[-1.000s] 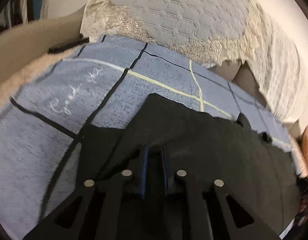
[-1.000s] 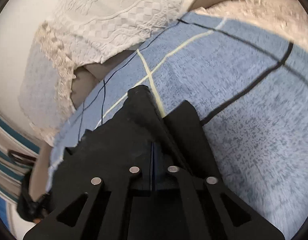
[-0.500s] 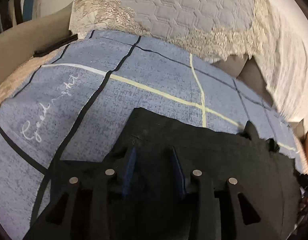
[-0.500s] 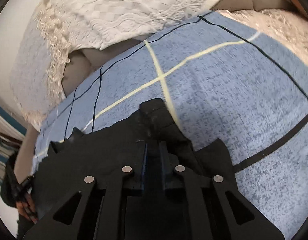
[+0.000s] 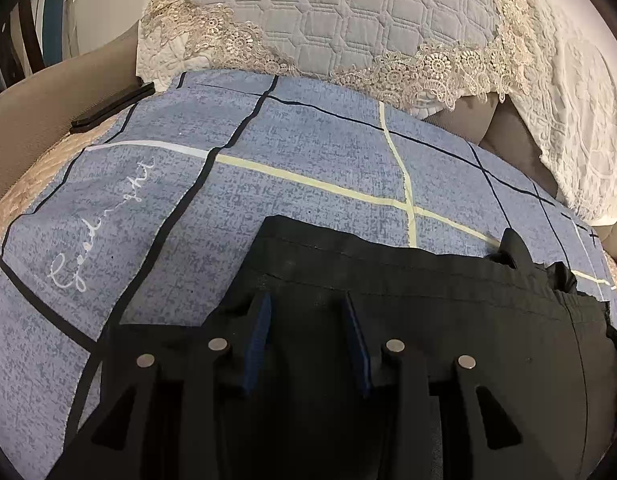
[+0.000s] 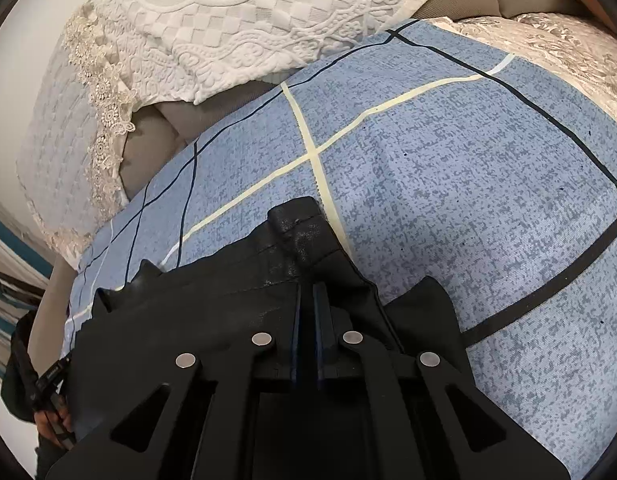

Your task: Fold large clothes

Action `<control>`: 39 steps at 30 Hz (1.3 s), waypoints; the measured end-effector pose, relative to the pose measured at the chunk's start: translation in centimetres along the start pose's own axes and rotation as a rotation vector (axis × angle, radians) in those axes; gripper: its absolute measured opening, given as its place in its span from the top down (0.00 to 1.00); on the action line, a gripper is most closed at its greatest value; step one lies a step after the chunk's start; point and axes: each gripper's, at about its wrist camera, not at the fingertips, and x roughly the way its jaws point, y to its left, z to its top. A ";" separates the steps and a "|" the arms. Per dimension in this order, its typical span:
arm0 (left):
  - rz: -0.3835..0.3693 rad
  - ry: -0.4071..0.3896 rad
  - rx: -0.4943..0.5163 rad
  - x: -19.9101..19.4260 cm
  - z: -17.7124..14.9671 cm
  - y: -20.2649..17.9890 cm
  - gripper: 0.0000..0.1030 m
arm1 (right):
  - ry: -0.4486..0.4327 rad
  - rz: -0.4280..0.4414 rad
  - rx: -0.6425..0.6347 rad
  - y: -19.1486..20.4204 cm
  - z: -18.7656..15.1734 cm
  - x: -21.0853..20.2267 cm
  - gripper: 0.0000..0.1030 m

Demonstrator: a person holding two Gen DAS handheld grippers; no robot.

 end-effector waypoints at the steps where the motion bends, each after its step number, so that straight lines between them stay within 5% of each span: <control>1: 0.005 0.001 0.004 0.0 0.0 -0.1 0.62 | 0.000 0.000 0.001 0.0 0.0 0.0 0.96; 8: 0.032 -0.005 0.043 -2.8 0.4 -1.0 0.62 | -0.022 -0.068 -0.084 3.4 -0.5 -2.7 0.81; 15: 0.012 -0.059 0.091 -8.8 -2.8 -2.0 0.59 | -0.041 -0.046 -0.231 8.5 -6.0 -7.1 0.81; 21: 0.041 -0.017 0.110 -8.1 -5.6 -1.5 0.59 | -0.022 -0.099 -0.241 8.8 -9.4 -7.0 0.81; 31: 0.032 -0.017 0.094 -8.6 -5.8 -1.0 0.57 | -0.008 -0.140 -0.229 9.0 -9.9 -7.1 0.80; 33: 0.033 -0.025 0.085 -9.1 -5.7 -0.6 0.54 | -0.012 -0.128 -0.235 9.7 -10.1 -7.5 0.69; 34: 0.035 -0.035 0.081 -9.5 -5.6 -0.4 0.50 | -0.015 -0.120 -0.235 10.0 -10.2 -7.6 0.54; 39: 0.051 -0.077 0.038 -10.1 -5.1 2.2 0.36 | -0.014 -0.051 -0.280 13.0 -11.2 -7.8 0.50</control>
